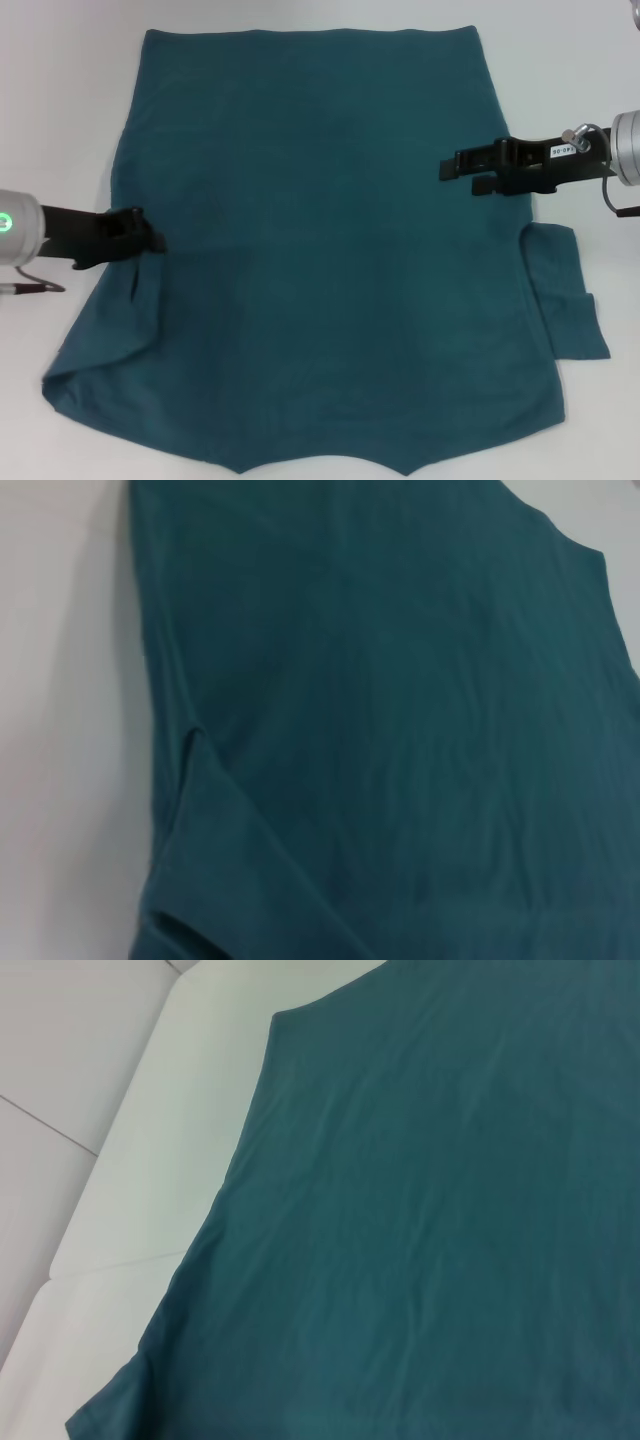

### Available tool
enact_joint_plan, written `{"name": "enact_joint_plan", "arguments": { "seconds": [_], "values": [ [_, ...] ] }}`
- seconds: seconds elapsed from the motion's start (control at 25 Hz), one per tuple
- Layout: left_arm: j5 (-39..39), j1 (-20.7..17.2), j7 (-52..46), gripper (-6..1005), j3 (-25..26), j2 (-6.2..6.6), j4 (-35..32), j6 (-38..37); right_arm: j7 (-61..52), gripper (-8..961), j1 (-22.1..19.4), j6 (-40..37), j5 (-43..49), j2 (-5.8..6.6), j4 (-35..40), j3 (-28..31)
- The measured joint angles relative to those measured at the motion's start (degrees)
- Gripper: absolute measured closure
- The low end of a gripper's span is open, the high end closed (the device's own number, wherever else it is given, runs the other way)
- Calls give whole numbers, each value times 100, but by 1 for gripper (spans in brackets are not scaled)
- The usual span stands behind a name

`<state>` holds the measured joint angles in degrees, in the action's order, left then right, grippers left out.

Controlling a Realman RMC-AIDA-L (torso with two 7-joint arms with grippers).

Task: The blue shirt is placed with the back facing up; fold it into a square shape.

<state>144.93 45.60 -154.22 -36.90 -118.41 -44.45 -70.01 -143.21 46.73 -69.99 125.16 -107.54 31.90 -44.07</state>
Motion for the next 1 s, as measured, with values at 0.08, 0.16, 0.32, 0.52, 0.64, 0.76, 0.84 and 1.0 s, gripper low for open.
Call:
{"name": "enact_joint_plan", "arguments": {
  "seconds": [0.08,0.16,0.32,0.52,0.64,0.76,0.84,1.0],
  "values": [
    [13,84,-1,998,-17,-2,108,79,-4,235,-3,-1,0,-5,0,-2],
    [38,147,0,998,-98,-3,156,162,-5,235,-7,-4,0,-5,0,-3],
    [50,176,110,997,-651,-6,43,313,-5,235,-8,-5,-1,-5,0,-4],
    [55,153,743,997,-1204,-73,-171,410,7,235,-18,-7,6,-4,0,17],
    [68,49,1130,997,-1629,-207,-367,670,12,235,-30,-6,7,-4,0,27],
    [76,-37,1441,997,-2044,-303,-434,976,13,235,-45,-8,9,-4,0,29],
    [83,-48,1542,997,-2199,-330,-432,1086,13,235,-49,-5,11,-4,0,30],
    [263,-51,1531,998,-2302,-376,-428,1193,13,235,-63,3,10,-4,0,31]
  ]
}}
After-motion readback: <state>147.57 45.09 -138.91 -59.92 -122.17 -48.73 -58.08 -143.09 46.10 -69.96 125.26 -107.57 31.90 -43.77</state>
